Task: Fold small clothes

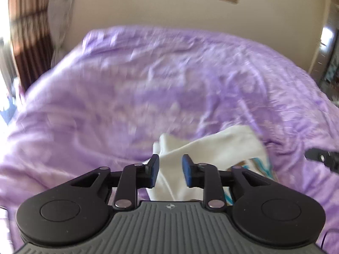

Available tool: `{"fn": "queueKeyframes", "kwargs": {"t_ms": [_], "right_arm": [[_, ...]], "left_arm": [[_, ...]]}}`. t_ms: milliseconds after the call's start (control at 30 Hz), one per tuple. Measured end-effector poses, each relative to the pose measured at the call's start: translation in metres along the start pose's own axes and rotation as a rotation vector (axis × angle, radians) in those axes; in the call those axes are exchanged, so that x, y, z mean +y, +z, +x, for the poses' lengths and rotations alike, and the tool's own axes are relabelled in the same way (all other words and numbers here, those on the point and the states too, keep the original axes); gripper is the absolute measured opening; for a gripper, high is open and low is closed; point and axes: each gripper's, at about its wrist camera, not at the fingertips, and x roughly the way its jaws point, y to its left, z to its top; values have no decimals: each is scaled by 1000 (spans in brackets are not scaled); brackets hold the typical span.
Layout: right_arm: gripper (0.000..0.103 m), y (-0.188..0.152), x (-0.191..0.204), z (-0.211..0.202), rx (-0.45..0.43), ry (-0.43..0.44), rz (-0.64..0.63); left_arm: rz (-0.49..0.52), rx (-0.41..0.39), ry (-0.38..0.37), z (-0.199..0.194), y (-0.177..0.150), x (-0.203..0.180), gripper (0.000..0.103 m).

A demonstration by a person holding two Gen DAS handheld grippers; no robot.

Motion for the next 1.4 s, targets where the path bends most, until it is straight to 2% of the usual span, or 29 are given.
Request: {"fn": "queueKeyframes", "kwargs": {"t_ms": [67, 167, 200, 333, 367, 467, 567, 700, 833, 967, 1133, 1400], "right_arm": [[25, 8, 13, -31, -44, 10, -37], [42, 15, 34, -79, -109, 15, -101], [44, 15, 40, -96, -126, 16, -117], [52, 4, 61, -149, -162, 23, -175], [56, -1, 66, -161, -166, 23, -181], [58, -25, 76, -186, -148, 38, -180], [67, -55, 85, -200, -132, 42, -187], [71, -90, 93, -205, -117, -15, -194], [72, -114, 93, -196, -59, -28, -131], [72, -131, 95, -182, 9, -28, -89], [78, -148, 99, -169, 51, -44, -87], [79, -149, 84, -145, 135, -45, -23]], "left_arm": [[30, -36, -9, -32, 1, -9, 46], [60, -79, -8, -74, 0, -20, 60], [67, -92, 0, -87, -2, -23, 62], [98, -169, 29, -135, -15, -31, 88], [96, -184, 33, -144, -20, -32, 91], [73, -214, 19, -165, -40, -35, 91], [106, -210, 23, -172, -61, -45, 91], [130, -153, 68, -167, -86, -58, 91], [104, -74, 63, -152, -112, -61, 91], [111, -5, 78, -141, -136, -66, 91], [106, 83, 68, -124, -155, -68, 91], [71, 150, 79, -109, -160, -64, 91]]}}
